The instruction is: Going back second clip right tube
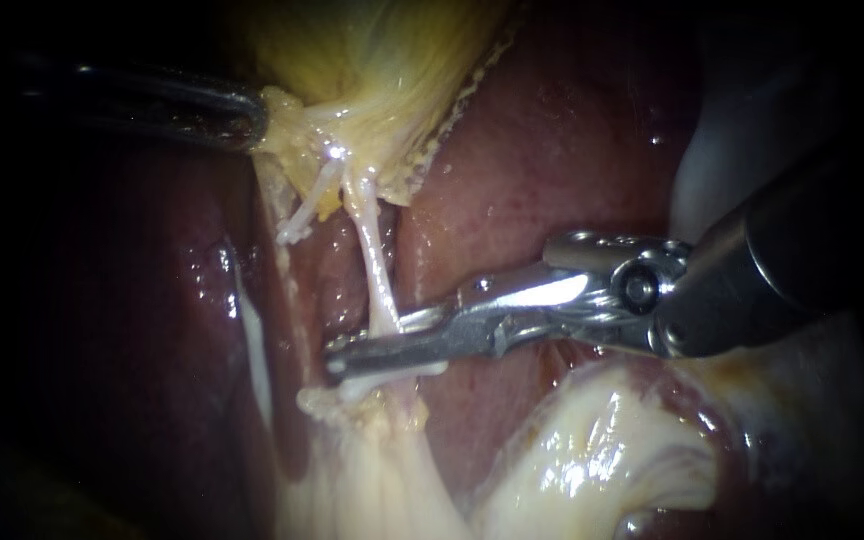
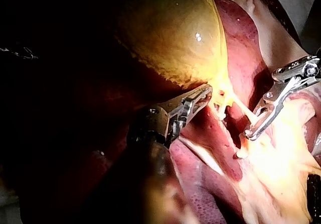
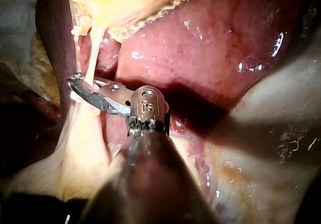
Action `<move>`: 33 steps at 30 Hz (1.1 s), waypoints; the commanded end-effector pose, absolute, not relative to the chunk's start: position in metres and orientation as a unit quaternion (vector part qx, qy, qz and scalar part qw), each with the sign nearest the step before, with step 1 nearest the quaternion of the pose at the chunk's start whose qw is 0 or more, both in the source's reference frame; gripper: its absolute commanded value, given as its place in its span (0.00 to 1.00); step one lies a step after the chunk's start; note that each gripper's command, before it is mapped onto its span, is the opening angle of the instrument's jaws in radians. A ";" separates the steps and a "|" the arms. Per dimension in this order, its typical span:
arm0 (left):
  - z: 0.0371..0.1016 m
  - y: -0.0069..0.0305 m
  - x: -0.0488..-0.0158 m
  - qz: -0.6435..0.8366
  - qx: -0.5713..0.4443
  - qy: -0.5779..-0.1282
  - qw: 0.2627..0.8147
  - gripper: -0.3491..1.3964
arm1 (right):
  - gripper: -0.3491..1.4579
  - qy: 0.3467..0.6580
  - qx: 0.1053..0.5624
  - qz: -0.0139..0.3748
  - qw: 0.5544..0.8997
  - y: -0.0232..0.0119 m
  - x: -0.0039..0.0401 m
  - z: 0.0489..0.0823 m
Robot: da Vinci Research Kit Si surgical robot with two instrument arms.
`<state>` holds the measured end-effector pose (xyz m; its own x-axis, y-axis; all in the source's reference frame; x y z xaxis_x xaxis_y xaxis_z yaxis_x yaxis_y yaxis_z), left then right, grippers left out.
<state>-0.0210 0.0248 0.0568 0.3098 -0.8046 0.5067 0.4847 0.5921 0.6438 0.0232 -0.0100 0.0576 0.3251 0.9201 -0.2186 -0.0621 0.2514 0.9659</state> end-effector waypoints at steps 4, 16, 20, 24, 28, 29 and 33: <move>0.0568 0.0247 -0.0210 -0.410 0.190 -0.421 0.787 0.00 | 0.05 0.448 0.479 0.367 0.660 -0.0104 0.0235 0.0583; 0.0568 0.0246 -0.0207 -0.409 0.190 -0.421 0.787 0.00 | 0.47 0.521 0.316 0.211 0.764 -0.0121 0.0233 0.0612; 0.0568 0.0245 -0.0205 -0.409 0.190 -0.421 0.787 0.00 | 0.47 0.542 0.276 0.168 0.776 -0.0117 0.0212 0.0598; 0.0568 0.0245 -0.0205 -0.409 0.190 -0.421 0.787 0.00 | 0.47 0.555 0.245 0.140 0.783 -0.0109 0.0188 0.0581; 0.0568 0.0245 -0.0204 -0.409 0.190 -0.421 0.787 0.00 | 0.47 0.563 0.221 0.121 0.787 -0.0101 0.0164 0.0564; 0.0568 0.0245 -0.0204 -0.409 0.190 -0.421 0.787 0.00 | 0.47 0.564 0.216 0.119 0.788 -0.0099 0.0158 0.0560; 0.0568 0.0245 -0.0204 -0.409 0.190 -0.421 0.787 0.00 | 0.47 0.566 0.199 0.114 0.792 -0.0094 0.0136 0.0546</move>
